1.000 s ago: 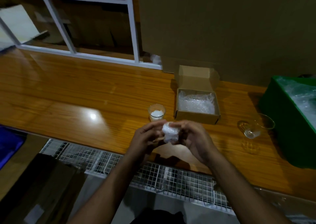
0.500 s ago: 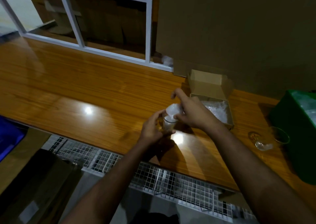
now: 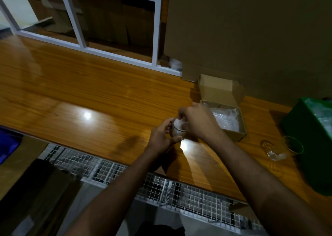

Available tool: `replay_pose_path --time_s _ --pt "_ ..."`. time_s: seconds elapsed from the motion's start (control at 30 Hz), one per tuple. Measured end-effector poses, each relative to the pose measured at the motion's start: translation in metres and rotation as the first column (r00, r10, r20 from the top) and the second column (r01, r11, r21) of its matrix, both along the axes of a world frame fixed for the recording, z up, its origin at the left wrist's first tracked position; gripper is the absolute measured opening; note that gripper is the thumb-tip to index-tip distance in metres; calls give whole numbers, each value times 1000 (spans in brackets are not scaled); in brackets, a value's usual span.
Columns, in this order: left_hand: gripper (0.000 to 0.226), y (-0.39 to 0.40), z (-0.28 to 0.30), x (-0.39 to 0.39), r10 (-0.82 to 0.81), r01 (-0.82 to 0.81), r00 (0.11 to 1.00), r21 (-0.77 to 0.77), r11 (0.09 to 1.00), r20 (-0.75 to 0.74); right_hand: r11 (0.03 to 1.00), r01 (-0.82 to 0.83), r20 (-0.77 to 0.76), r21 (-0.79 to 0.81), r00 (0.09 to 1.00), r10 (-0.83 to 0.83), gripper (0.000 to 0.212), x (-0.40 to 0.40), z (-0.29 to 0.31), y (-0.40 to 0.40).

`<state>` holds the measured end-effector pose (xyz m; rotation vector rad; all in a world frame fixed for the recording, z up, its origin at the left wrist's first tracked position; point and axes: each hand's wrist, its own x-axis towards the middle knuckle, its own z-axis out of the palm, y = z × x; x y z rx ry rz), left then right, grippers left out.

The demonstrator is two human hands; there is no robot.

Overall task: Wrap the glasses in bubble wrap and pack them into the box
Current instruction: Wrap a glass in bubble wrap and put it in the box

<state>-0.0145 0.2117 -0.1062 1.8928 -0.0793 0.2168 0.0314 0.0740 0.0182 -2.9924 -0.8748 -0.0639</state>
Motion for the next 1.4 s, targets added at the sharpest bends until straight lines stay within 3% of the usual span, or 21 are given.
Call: replay_pose_path --time_s 0.1,0.2,0.27,0.33,0.4,0.53,0.63,0.8,0.93,1.0,1.07,1.13,1.2,1.27,1.4 --pt "85 -2 0 -4 6 -6 998 4 1000 56 998 -9 -7 56 1000 9 24 -1 -5 -4" --pt "71 -1 3 -8 -10 4 993 57 998 116 960 27 -217 279 975 36 28 6 -9 -24" --pt "64 0 2 -7 -33 24 990 68 997 140 852 125 -362 509 929 80 36 3 -9 -42" --pt "66 1 2 -6 -33 23 989 74 997 142 740 211 -362 638 931 47 36 -3 -11 -57" --pt "73 0 1 -4 -23 15 992 63 998 127 741 195 -277 642 961 -13 34 -9 -14 -61" --pt "80 2 3 -6 -23 18 991 34 999 134 912 3 -132 410 990 56 50 -29 -32 -48" --pt "64 -2 6 -10 -45 39 981 36 999 188 957 -78 0 278 997 81 55 -42 -53 -42" --pt "38 -6 2 -17 -24 31 984 -41 999 177 975 -13 131 224 991 -17 53 -52 -73 -39" --pt "34 -5 3 -14 -41 46 991 -33 998 127 961 86 81 262 991 -111 55 -58 -77 -27" --pt "29 -4 6 -14 -56 60 992 -30 998 109 935 111 -19 336 994 -111 55 -57 -79 -28" --pt "29 -3 8 -15 -62 66 996 -57 996 70 842 177 -225 510 972 -68 55 -57 -79 -34" --pt "37 -2 9 -17 -60 62 998 -84 995 23 725 236 -326 647 945 -16 62 -61 -80 -42" --pt "44 -1 12 -19 -76 75 997 -116 990 -1 628 268 -343 731 939 -1 71 -67 -81 -46" --pt "43 2 14 -17 -92 95 994 -51 994 53 575 273 -342 771 940 14 80 -72 -81 -47" --pt "45 -2 22 -17 -139 142 989 -89 986 42 572 296 -387 765 921 42 97 -73 -76 -52"
